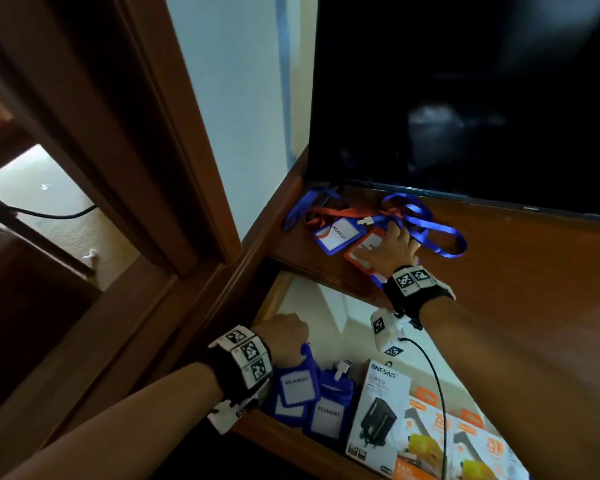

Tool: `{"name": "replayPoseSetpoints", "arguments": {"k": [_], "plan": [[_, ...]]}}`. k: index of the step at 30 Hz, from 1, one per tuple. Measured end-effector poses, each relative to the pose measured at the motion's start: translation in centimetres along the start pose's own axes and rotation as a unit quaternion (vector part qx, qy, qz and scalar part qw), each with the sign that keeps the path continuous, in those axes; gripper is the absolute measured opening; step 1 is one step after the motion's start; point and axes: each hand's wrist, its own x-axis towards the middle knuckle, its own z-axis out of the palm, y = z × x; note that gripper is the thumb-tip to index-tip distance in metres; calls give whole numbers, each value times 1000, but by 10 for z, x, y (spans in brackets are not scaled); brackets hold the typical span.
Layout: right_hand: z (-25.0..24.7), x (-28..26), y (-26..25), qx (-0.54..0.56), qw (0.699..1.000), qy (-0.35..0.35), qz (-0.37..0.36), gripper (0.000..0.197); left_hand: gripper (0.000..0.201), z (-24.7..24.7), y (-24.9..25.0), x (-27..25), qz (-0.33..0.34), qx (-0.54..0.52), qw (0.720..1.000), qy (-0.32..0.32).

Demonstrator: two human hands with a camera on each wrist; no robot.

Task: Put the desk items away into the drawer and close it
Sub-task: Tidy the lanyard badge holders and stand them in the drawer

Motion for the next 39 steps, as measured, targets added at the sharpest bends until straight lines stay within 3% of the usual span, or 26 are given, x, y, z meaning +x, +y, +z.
{"name": "replayPoseSetpoints", "arguments": {"k": [8,15,19,22,26,28,32,36,39], "plan": [[4,1,4,-58,998,19,0,110,19,23,12,14,79,129,988,-17],[-5,3,0,-132,991,-9,26,101,25,33,15,18,81,154,984,-35],[-12,3,-6,-168,985,-29,23,99,36,30,10,19,92,164,982,15],[-17,-1,-11,-182,983,6,17,101,45,26,6,19,76,83,991,71],[-21,-4,-3,-44,996,67,-33,81,37,7,8,13,52,-76,979,184],[-25,-8,9,63,995,59,-45,65,32,-7,10,11,47,-153,957,241],[-40,-26,29,154,982,97,-50,28,38,-34,22,16,53,-258,913,313],[-64,-58,33,268,950,144,-64,23,59,-62,45,26,90,-297,885,347],[-87,-78,34,359,920,123,-101,25,66,-92,69,33,121,-310,876,350]]}}
